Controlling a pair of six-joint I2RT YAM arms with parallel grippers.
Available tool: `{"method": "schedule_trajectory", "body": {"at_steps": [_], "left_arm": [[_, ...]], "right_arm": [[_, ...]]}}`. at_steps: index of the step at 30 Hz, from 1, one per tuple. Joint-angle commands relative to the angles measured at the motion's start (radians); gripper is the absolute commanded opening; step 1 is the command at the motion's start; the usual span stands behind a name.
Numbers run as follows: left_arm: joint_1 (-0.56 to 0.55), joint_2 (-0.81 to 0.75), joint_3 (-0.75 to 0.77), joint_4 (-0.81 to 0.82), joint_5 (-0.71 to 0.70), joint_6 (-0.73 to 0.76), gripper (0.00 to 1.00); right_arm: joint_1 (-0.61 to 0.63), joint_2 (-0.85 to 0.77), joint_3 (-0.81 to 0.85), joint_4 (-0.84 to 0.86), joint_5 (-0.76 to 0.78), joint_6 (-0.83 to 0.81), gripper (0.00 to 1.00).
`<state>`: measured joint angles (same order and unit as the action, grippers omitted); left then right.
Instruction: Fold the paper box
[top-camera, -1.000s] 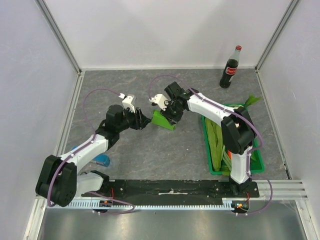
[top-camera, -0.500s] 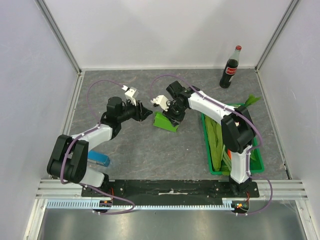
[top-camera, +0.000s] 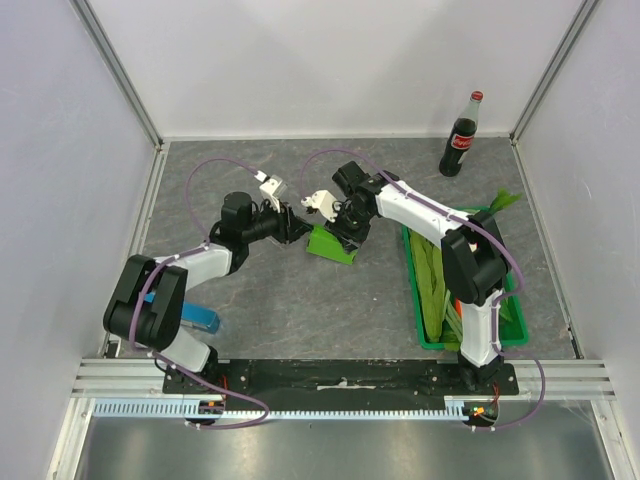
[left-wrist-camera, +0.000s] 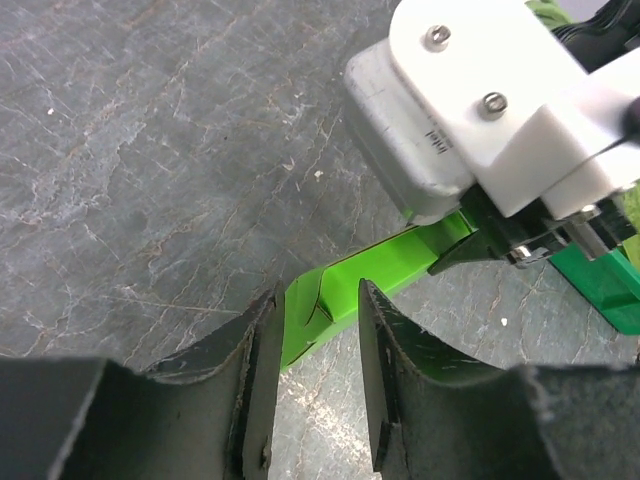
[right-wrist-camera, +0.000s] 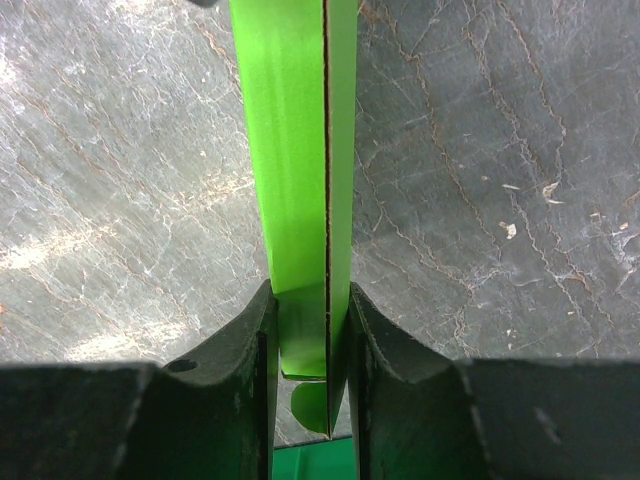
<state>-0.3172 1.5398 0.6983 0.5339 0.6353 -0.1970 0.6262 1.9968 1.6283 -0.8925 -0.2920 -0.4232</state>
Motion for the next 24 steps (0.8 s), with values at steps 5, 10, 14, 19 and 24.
{"method": "schedule_trajectory", "body": {"at_steps": [5, 10, 14, 19, 24], "left_arm": [[-0.025, 0.033, 0.032, 0.049, -0.019, 0.028, 0.3], [-0.029, 0.003, 0.03, 0.038, -0.069, 0.022, 0.24], [-0.037, 0.0, 0.043, 0.006, -0.089, 0.027, 0.22], [-0.056, -0.013, 0.052, -0.003, -0.127, 0.028, 0.12], [-0.083, -0.029, 0.082, -0.078, -0.146, -0.001, 0.08]], "right_arm": [[-0.002, 0.013, 0.042, -0.016, -0.016, -0.012, 0.22], [0.0, 0.013, 0.039, -0.011, -0.013, -0.008, 0.21], [0.003, 0.013, 0.041, -0.011, -0.013, -0.005, 0.21], [0.013, 0.013, 0.039, -0.013, -0.007, -0.003, 0.2], [0.021, 0.014, 0.041, 0.0, 0.031, 0.024, 0.2]]}}
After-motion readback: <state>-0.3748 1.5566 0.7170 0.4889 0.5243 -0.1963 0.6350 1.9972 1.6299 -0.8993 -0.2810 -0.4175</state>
